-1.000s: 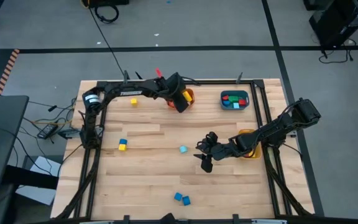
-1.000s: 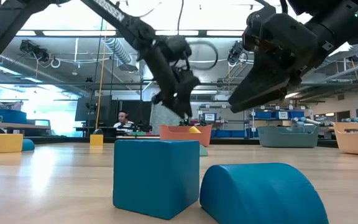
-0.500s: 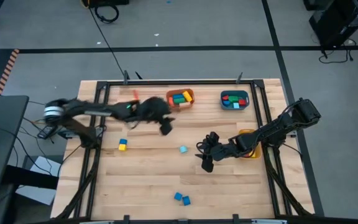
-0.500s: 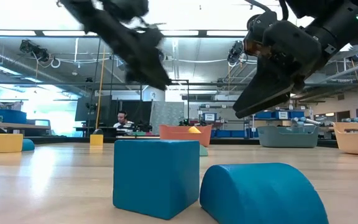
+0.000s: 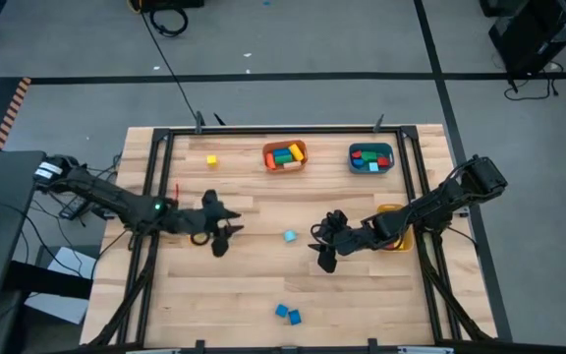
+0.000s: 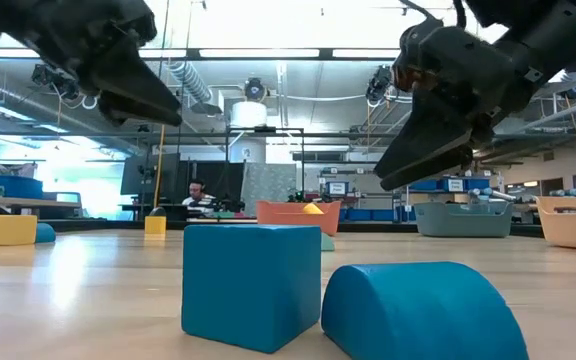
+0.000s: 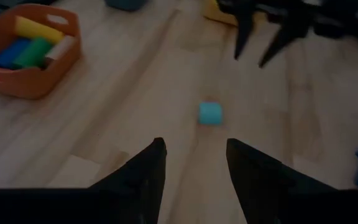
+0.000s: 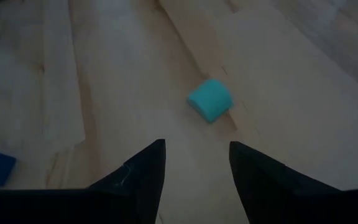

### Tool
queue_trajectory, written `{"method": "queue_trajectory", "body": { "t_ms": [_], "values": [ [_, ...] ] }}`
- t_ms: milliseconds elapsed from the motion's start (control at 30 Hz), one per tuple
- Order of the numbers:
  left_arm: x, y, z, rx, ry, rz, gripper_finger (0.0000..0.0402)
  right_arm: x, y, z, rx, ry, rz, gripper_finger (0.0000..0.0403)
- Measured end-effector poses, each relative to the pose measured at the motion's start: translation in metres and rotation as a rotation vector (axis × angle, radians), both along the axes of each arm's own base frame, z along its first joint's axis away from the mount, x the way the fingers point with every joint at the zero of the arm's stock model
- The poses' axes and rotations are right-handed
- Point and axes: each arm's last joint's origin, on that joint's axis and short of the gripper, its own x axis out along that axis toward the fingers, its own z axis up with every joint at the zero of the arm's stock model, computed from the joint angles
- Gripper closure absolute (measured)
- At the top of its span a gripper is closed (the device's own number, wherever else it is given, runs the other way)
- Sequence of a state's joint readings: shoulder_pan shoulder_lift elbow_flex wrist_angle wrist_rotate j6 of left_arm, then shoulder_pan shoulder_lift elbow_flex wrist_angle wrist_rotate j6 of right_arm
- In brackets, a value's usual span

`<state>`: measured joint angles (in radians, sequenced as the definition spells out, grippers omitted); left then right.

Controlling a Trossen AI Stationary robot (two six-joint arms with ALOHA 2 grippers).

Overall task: Sort blocks by size
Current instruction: Put the blue cube block into the yellow bin

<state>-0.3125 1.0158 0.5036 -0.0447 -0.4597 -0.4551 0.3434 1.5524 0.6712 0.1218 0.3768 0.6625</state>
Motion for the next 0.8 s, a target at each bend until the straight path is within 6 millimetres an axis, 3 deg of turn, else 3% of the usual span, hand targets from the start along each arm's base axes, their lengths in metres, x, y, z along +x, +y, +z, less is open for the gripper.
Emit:
{"method": "queue_trajectory", "body": {
  "t_ms": [300, 533, 800],
  "values": [
    [0.006, -0.018, -0.010, 0.071, -0.027, 0.061, 0.0225, -0.002, 0.026, 0.009, -0.030, -0.122, 0.088, 0.0235],
    [0.020, -0.025, -0.018, 0.078, -0.063, 0.059, 0.0225, 0.002, 0.027, 0.014, -0.065, -0.174, 0.123, 0.0233],
    [0.025, -0.027, -0.027, 0.088, -0.042, 0.058, 0.0225, 0.012, 0.031, 0.032, -0.244, -0.262, 0.281, 0.0222]
  ]
}}
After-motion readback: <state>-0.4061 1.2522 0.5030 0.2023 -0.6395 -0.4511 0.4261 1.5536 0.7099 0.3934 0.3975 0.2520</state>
